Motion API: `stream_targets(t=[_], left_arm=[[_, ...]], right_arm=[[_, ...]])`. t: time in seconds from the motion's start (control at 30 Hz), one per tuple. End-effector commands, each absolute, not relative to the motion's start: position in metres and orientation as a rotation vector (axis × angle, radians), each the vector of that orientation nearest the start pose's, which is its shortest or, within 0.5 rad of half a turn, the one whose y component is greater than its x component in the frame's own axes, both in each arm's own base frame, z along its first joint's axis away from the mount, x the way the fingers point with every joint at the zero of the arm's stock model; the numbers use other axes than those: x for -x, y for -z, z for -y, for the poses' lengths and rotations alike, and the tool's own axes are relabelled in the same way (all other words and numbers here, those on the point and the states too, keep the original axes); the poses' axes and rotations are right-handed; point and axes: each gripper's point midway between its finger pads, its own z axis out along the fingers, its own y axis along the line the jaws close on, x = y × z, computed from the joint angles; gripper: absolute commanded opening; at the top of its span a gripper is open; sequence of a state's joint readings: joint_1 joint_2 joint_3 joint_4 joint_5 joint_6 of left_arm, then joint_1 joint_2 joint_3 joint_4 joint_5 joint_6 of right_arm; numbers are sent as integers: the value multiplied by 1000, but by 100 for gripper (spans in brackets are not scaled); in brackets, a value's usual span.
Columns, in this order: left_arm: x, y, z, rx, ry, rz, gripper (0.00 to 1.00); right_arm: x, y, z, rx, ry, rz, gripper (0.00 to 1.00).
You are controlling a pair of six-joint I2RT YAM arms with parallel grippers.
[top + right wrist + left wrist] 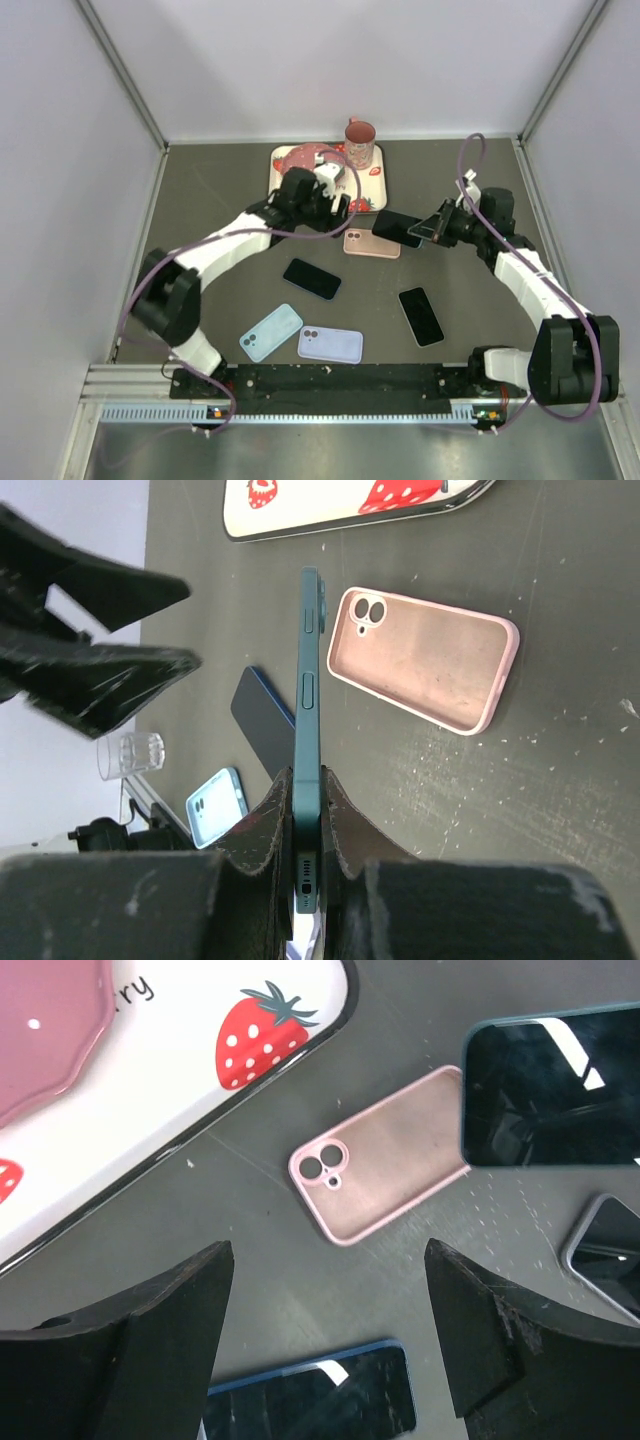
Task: Put the phone into the phone case
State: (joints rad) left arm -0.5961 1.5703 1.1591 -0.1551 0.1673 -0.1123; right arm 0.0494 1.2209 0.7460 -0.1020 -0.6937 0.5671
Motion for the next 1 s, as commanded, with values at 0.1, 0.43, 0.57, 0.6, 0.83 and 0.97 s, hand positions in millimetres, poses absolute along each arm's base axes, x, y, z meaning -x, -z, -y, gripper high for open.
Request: stream_targets(t=[0.1, 0.43, 0.57, 0.6, 0.83, 0.97], left_arm=[[-388, -115, 307, -567, 587, -2276, 74], [-390, -65, 322, -531, 654, -2361, 61], [-390, -52, 323, -540, 652, -2380, 52], [-388, -49, 321, -540, 646, -2391, 50], [-384, -37, 325, -502, 659, -2416, 25], [-380, -39, 322, -492, 636, -2419, 19]], right_arm=[[-313, -186, -143, -76, -1100, -2125, 0], [-306, -176, -141, -86, -1094, -2153, 0], [-306, -174, -141, -80, -1096, -2164, 0], [-306, -174, -141, -79, -1093, -2163, 0], [-307, -168, -140, -93, -1088, -2185, 0], [-306, -167, -142, -90, -1106, -2190, 0]])
